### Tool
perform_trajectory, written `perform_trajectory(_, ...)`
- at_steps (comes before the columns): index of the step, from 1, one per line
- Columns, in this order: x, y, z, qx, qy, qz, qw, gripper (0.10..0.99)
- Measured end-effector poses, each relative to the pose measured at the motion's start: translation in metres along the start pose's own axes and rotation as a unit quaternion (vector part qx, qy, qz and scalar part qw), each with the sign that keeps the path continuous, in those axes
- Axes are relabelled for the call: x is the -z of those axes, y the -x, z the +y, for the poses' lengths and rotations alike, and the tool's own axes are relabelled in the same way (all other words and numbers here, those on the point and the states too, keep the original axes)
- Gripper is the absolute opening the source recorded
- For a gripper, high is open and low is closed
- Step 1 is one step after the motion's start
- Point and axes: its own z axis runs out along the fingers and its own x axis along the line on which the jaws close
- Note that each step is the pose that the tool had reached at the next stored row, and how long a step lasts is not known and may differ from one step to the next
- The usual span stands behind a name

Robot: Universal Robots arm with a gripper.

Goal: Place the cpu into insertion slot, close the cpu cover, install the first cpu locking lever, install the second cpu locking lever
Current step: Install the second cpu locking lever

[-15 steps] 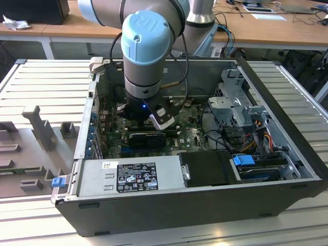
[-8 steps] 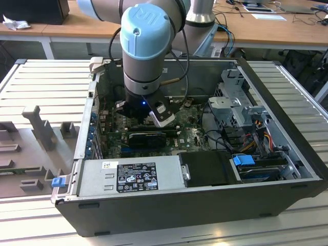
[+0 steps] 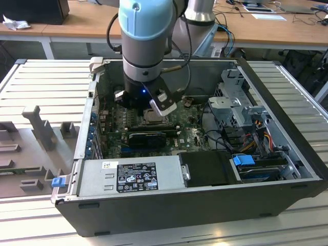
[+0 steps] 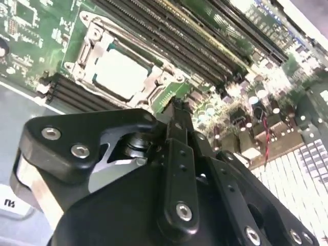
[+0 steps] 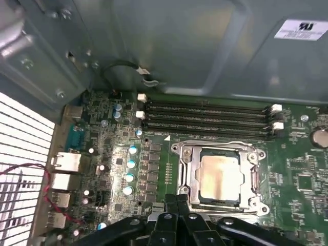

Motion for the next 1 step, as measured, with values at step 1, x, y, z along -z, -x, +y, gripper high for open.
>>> perform_trajectory(1, 0.0008, 0.0, 0.0003, 0.0, 0.0001, -0.0001, 1.0, 0.106)
